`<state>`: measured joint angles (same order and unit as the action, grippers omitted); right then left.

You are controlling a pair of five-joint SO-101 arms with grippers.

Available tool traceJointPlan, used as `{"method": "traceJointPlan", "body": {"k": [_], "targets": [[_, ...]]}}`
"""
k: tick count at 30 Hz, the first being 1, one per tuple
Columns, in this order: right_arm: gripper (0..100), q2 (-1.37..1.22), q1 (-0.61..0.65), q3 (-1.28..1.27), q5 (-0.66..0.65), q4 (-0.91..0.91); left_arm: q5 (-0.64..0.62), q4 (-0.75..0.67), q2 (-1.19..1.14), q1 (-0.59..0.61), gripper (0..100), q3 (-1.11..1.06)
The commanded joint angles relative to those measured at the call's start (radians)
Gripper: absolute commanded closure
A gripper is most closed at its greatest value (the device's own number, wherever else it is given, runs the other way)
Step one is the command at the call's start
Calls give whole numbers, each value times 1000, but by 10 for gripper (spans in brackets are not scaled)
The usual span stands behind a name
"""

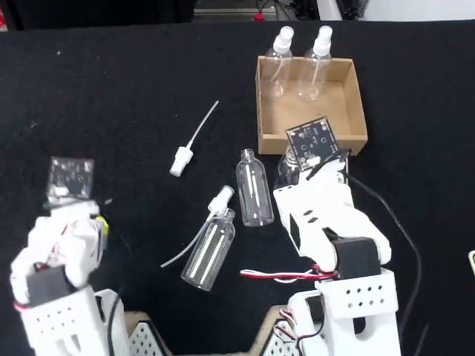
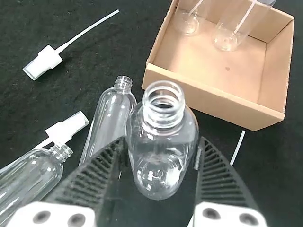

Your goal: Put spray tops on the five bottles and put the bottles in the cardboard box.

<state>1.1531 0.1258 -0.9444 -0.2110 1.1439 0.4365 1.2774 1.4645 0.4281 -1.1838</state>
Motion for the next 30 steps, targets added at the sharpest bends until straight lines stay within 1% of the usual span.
{"method": "traceJointPlan", "body": {"k": [1, 6, 9, 12, 14, 18, 20, 22, 26, 28, 30], "targets": [[828, 38, 12, 30, 63, -21, -38, 21, -281, -76, 821, 216], [828, 38, 8, -16, 72, -21, -43, 89, -565, -309, 821, 403], [828, 38, 6, -25, 72, -20, -48, 126, -694, -463, 821, 484], [828, 38, -5, -24, 69, 3, -132, 121, -790, -605, 821, 545], [828, 38, -44, -22, 66, 6, -195, 86, -822, -690, 821, 565], [828, 38, -160, -27, 66, -2, -265, -28, -827, -797, 821, 549], [828, 38, -176, -27, 66, -2, -288, -117, -829, -837, 820, 507], [828, 38, -181, -27, 66, -2, -313, -226, -836, -871, 791, 450], [828, 38, -183, -27, 66, 5, -381, -454, -836, -892, 721, 323], [828, 38, -183, -27, 64, 5, -393, -540, -838, -888, 719, 283], [828, 38, -183, -27, 64, 5, -388, -592, -838, -888, 719, 254]]}}
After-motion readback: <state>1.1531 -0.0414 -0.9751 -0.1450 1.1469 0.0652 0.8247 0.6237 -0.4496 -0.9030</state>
